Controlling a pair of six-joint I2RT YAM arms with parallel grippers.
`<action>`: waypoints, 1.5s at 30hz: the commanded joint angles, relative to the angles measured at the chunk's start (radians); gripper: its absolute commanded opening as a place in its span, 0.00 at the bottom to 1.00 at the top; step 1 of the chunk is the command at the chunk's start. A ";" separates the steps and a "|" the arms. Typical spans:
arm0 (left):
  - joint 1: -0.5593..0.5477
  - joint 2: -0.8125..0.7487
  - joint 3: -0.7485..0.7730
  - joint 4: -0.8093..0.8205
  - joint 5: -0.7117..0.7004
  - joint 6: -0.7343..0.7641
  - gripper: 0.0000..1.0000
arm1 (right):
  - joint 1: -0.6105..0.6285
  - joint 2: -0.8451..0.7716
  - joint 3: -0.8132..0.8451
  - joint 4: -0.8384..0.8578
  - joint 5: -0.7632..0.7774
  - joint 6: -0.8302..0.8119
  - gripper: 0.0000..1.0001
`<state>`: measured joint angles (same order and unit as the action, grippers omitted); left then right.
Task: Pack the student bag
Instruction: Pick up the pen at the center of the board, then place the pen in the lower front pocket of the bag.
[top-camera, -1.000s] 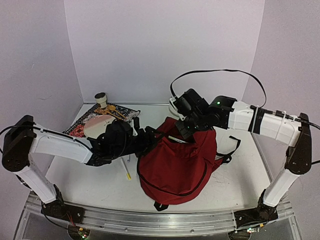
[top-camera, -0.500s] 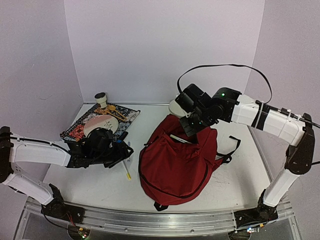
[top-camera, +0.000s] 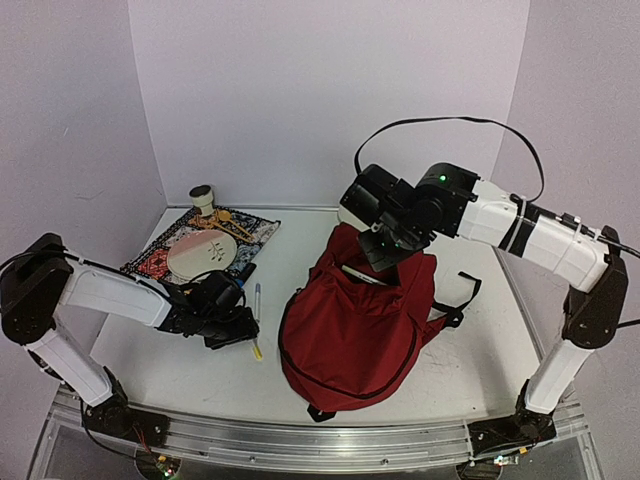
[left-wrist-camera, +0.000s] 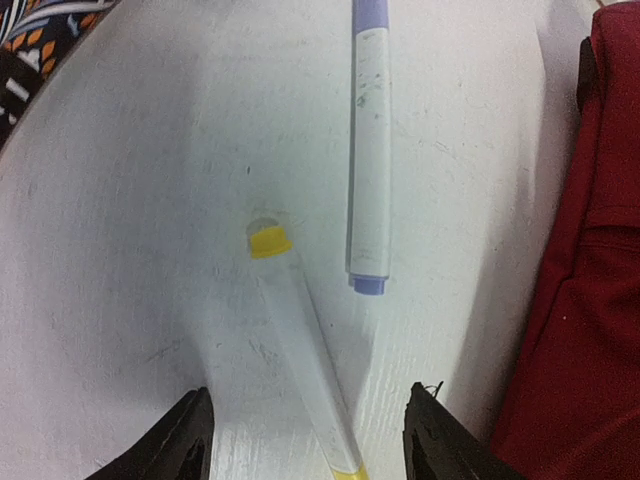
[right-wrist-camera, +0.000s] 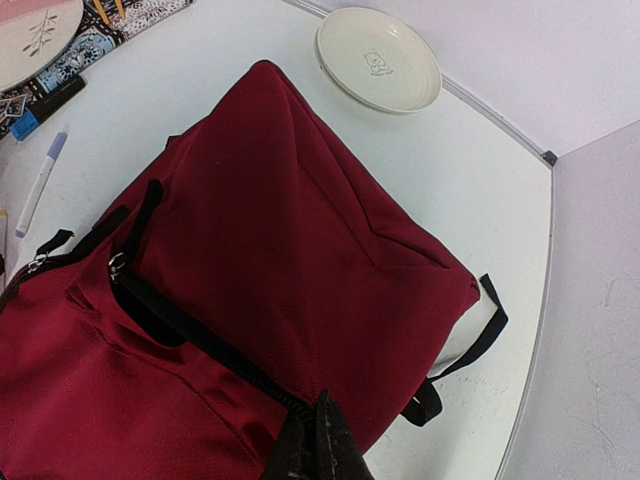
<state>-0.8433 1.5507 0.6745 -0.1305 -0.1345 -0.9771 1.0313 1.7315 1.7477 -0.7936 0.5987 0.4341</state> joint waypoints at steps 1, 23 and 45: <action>0.005 0.049 0.066 -0.023 0.001 0.050 0.59 | 0.004 0.007 0.047 -0.044 0.073 0.024 0.00; -0.088 0.224 0.202 -0.432 -0.111 0.125 0.28 | 0.005 0.019 0.018 0.040 0.055 -0.026 0.00; -0.055 0.015 0.198 -0.469 0.027 0.169 0.00 | 0.004 0.009 0.003 0.093 0.027 -0.053 0.00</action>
<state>-0.9100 1.6535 0.8691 -0.5132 -0.1685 -0.8040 1.0313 1.7489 1.7409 -0.7235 0.6045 0.3956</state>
